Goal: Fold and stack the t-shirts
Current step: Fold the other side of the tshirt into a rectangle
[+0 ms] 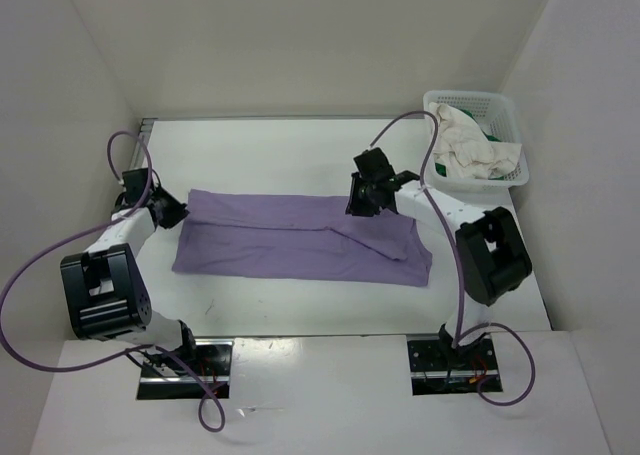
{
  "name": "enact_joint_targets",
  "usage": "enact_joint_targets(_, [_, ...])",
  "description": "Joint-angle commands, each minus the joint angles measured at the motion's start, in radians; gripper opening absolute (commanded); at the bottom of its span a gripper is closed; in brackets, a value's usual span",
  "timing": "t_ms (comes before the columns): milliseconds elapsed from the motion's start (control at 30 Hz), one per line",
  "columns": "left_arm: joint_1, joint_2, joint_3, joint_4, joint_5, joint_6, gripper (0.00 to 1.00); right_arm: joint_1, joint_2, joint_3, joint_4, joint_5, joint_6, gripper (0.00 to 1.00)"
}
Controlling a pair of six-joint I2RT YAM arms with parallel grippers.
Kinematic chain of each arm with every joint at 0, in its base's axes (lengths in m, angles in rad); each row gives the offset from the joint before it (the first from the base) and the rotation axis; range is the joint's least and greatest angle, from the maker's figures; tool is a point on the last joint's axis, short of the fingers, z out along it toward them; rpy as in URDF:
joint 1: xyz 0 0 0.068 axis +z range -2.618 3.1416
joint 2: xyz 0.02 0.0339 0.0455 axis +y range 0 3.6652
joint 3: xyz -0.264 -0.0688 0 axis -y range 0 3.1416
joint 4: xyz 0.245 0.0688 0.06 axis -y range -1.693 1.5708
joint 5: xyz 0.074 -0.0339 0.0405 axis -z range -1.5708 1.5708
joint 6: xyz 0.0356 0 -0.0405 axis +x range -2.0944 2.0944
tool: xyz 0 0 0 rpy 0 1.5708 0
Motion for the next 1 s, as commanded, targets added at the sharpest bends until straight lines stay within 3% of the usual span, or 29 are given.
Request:
enact_joint_targets(0, [0.014,-0.025,-0.017,-0.01,-0.026,0.032,0.2,-0.024,0.085,0.101,-0.002,0.08,-0.072,0.28])
enact_joint_targets(233, [0.032,-0.047,-0.037,-0.01,-0.045,0.032,0.22,-0.024,0.205,0.158,0.007,0.136,-0.102,0.35])
enact_joint_targets(433, [0.032,-0.068,-0.037,0.024,0.069,0.001,0.23,-0.033,0.214,0.158,0.018,0.17,-0.111,0.38])
enact_joint_targets(633, [-0.038,-0.091,-0.05,0.033,0.1,0.001,0.23,-0.033,0.223,0.149,0.027,0.202,-0.132,0.39])
enact_joint_targets(800, [-0.112,-0.114,-0.063,0.033,0.1,0.011,0.23,-0.033,0.26,0.149,0.027,0.13,-0.132,0.4])
enact_joint_targets(967, [-0.207,-0.076,-0.063,0.044,0.09,0.021,0.23,-0.033,0.249,0.115,0.05,0.106,-0.119,0.36])
